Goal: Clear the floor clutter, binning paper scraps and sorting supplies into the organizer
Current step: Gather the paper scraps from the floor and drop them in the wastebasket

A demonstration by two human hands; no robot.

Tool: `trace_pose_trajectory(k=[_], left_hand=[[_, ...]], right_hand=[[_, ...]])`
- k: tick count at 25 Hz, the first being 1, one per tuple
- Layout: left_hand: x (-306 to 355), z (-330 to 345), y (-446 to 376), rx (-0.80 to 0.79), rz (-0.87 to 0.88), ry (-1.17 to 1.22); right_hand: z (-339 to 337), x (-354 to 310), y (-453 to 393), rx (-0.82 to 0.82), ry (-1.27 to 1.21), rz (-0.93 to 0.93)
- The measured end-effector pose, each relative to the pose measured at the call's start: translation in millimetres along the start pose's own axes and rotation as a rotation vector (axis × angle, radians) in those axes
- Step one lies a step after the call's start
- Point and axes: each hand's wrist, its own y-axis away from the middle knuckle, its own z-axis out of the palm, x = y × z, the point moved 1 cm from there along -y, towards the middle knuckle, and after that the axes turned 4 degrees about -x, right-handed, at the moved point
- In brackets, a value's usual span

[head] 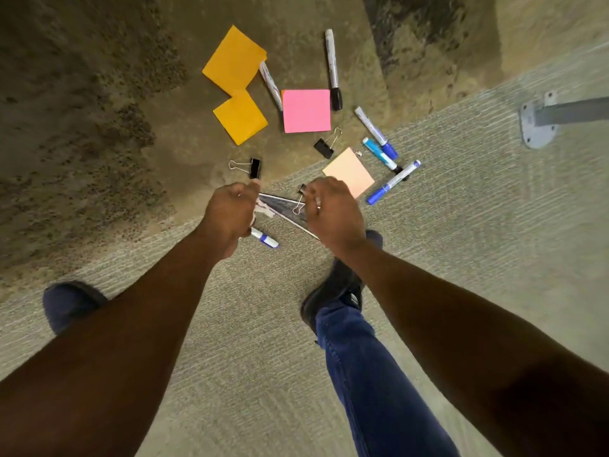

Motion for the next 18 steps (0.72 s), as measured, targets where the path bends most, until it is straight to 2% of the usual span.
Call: trace_pose_trajectory(k=[3, 5, 7, 10, 13, 18], left_hand=[[-8, 19, -20, 0.049, -0.044, 0.050], [-13, 25, -33, 0.097, -0.062, 0.089], [-16, 28, -47, 0.136, -0.071, 0.072], [-19, 30, -59, 0.145, -0.087, 0.066], [-22, 31, -65, 0.157, -0.091, 0.061], [-21, 33, -67, 0.162, -0.079, 0.022]], right_hand=[[-13, 76, -42, -0.009, 0.090, 0.244], [-18, 110, -68, -0.020, 0.210, 0.317], [-16, 127, -89, -0.036, 0.308, 0.298], [-7, 132, -103, -0.043, 0.330, 0.215], [-2, 134, -108, -0.055, 0.331, 0.136], [0, 137, -106, -0.079, 0.469, -0.017]])
